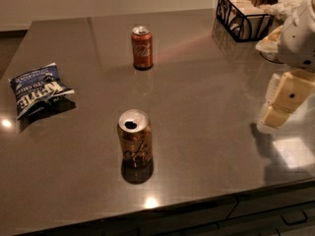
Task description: Move orange can near blue chip bag
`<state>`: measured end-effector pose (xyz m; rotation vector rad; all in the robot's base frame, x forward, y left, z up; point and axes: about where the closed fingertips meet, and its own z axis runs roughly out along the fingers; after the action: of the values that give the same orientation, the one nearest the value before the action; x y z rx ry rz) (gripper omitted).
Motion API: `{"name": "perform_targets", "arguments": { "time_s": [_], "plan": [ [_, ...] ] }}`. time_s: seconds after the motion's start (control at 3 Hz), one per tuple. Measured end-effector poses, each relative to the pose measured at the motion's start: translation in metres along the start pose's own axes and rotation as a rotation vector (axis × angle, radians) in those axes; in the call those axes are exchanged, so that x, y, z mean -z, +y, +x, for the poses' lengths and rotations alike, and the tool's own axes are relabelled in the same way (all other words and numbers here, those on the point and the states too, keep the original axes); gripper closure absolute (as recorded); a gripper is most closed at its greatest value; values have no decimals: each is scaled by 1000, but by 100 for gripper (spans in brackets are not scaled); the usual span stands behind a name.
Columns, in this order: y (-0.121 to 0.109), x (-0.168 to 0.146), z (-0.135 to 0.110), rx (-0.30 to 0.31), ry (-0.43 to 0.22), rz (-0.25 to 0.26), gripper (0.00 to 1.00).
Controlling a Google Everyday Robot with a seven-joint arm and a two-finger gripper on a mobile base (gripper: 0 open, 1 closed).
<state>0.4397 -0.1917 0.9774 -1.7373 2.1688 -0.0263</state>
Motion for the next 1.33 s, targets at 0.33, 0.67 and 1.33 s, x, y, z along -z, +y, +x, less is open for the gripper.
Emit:
{"name": "perform_targets", "arguments": {
  "time_s": [0.33,0.67,1.33],
  "plan": [
    [18,-14,-56,62,-144,-52,0],
    [40,-25,-99,114,-233,-89,0],
    [88,-63,-178,198,-341,-192,0]
  ]
}}
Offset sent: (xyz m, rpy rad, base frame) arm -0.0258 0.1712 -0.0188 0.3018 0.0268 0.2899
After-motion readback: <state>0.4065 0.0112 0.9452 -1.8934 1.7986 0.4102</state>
